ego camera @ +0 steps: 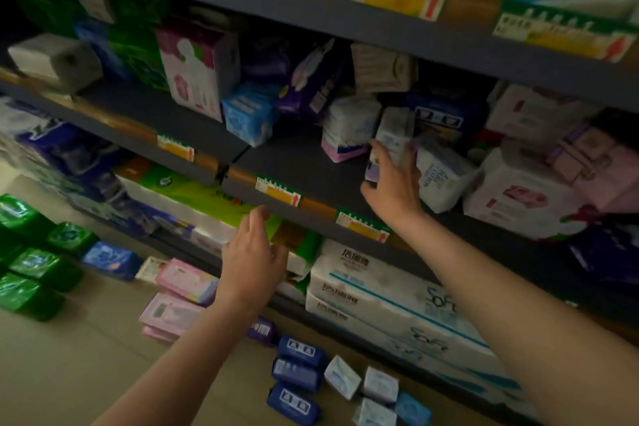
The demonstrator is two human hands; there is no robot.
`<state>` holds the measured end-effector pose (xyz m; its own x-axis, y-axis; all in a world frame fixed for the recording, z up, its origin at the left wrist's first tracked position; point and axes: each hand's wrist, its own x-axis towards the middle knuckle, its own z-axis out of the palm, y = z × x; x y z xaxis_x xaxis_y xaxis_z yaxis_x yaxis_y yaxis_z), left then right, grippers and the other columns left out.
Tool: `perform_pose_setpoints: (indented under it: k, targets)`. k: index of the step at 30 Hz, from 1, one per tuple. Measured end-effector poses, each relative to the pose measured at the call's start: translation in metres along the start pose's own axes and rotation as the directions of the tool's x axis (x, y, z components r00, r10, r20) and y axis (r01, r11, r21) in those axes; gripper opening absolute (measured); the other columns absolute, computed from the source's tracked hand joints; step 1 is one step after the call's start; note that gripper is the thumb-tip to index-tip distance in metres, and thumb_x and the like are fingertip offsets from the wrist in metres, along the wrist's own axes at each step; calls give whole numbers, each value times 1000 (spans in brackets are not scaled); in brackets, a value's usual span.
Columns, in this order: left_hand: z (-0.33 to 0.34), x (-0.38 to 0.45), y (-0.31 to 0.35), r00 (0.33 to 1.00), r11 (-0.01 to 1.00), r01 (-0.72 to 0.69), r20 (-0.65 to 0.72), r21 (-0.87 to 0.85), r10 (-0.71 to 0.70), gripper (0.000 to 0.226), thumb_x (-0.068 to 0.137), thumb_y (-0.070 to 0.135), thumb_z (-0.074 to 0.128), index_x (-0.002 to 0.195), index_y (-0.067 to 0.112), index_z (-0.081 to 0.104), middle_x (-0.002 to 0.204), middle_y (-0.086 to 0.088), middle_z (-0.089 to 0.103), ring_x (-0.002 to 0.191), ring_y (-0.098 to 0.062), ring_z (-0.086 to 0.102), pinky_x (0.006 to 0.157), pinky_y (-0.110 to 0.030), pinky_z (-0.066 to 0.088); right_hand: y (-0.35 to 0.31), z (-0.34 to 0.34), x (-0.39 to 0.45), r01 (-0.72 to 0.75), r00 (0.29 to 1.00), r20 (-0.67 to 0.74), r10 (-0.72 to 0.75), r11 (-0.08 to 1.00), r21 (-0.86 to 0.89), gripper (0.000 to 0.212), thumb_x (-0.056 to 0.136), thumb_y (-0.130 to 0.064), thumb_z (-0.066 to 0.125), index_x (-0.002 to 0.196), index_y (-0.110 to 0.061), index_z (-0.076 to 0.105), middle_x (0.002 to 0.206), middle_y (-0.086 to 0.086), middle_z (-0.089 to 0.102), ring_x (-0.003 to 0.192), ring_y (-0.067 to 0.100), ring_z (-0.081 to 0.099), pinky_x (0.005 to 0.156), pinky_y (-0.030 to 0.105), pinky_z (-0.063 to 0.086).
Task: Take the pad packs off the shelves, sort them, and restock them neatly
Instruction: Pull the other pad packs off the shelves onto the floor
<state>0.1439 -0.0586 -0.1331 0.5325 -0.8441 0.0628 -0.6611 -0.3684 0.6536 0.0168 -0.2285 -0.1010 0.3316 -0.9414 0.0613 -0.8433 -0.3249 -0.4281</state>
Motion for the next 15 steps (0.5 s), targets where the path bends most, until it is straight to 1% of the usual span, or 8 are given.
perform_pose_setpoints:
  k: [3,6,8,9,11,12,13,15]
  targets:
    - [12,29,-5,999,999,-41,-12,-29,41,52,86,8,56,134,8,38,132,-8,48,122,-24,46,102,-42,37,2,18,43,-93,991,-100,86,993,-72,68,90,-27,57,147,-36,20,154,18,-2,140,40,11,114,46,23]
    - [21,53,-11,996,995,-90,-24,-45,89,51,83,3,58,131,4,41,128,-11,50,117,-28,49,98,-42,40,8,37,70,-127,977,-186,102,984,-128,59,91,-30,57,143,-32,29,155,16,0,137,42,16,112,49,24]
    - [22,67,-13,992,991,-123,-23,-43,122,52,83,5,59,132,5,40,131,-12,49,118,-29,49,98,-46,41,12,48,76,-135,959,-269,93,981,-141,46,91,-28,56,134,-27,41,153,16,9,134,42,23,109,49,29]
    - [22,74,-14,990,989,-142,-23,-36,141,53,84,7,59,133,6,39,132,-11,48,120,-29,47,99,-45,40,12,51,76,-144,939,-331,95,981,-129,36,92,-25,56,127,-24,47,151,16,16,130,41,28,105,49,32]
    - [22,82,-15,985,985,-172,-14,-17,171,57,85,14,61,136,8,37,134,-10,46,123,-27,44,101,-42,37,7,56,68,-144,875,-471,110,989,-37,18,90,-18,56,108,-18,56,142,16,31,121,38,38,96,46,40]
    - [22,87,-15,980,980,-197,-11,-10,197,61,84,19,62,138,10,36,134,-9,44,124,-27,42,101,-42,34,2,57,63,-94,835,-543,91,995,23,13,88,-14,57,100,-16,58,137,17,37,116,38,41,91,43,42]
    - [21,92,-14,973,973,-229,1,-6,229,67,82,27,64,140,12,33,136,-9,42,125,-27,40,101,-42,32,-4,57,56,-6,794,-606,46,998,68,9,85,-12,58,94,-14,59,131,18,41,112,37,44,88,39,43]
    - [20,102,-10,952,952,-306,28,6,306,86,74,51,60,145,15,27,143,-10,35,130,-29,34,103,-44,29,-23,52,36,197,711,-702,-45,971,138,5,83,-9,59,87,-11,59,119,19,44,109,33,46,88,32,43]
